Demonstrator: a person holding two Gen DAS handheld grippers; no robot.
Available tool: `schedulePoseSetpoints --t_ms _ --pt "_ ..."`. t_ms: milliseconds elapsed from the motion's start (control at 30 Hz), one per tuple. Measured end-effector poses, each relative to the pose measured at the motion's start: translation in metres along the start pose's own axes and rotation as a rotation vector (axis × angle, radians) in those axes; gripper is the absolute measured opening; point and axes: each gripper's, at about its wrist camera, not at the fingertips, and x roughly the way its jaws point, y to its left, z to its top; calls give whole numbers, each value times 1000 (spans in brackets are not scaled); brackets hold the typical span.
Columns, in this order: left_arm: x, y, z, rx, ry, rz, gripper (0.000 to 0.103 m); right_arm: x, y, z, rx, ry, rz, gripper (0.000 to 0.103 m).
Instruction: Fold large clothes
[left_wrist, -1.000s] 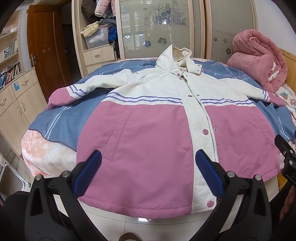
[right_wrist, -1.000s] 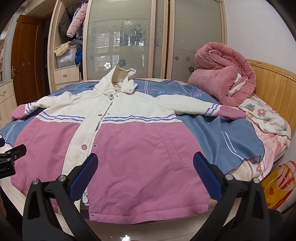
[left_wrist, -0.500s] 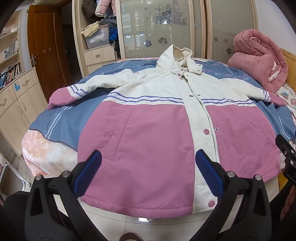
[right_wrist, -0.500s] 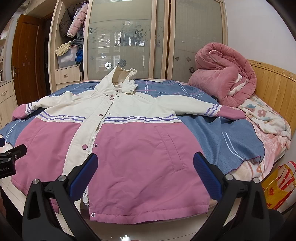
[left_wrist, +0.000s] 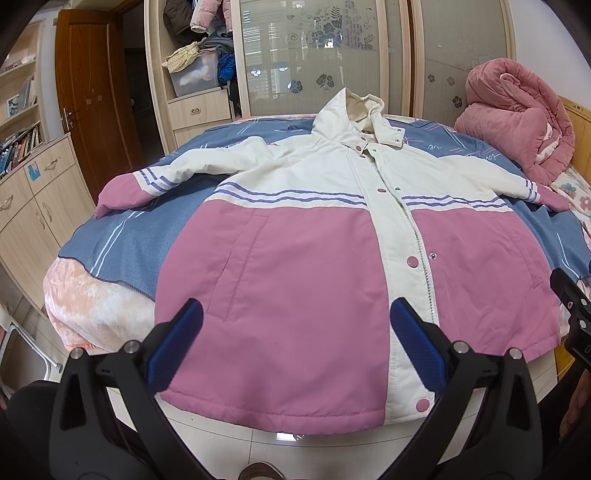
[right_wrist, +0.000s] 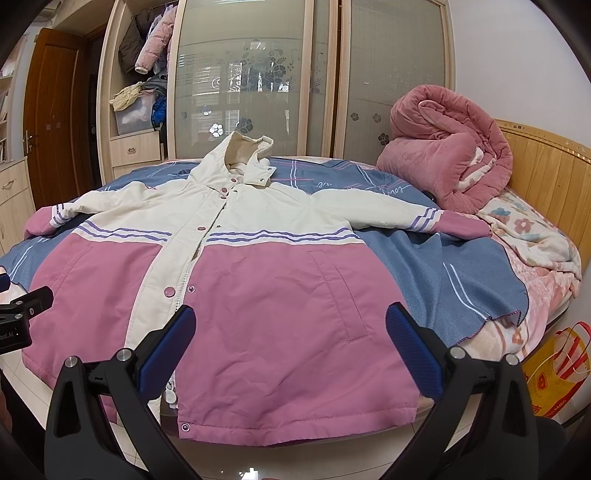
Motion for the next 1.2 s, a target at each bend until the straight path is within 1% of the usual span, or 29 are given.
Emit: schedulePoseSetpoints --t_ms 1200 --pt "0 2 0 0 3 -1 101 1 -1 0 -1 0 1 102"
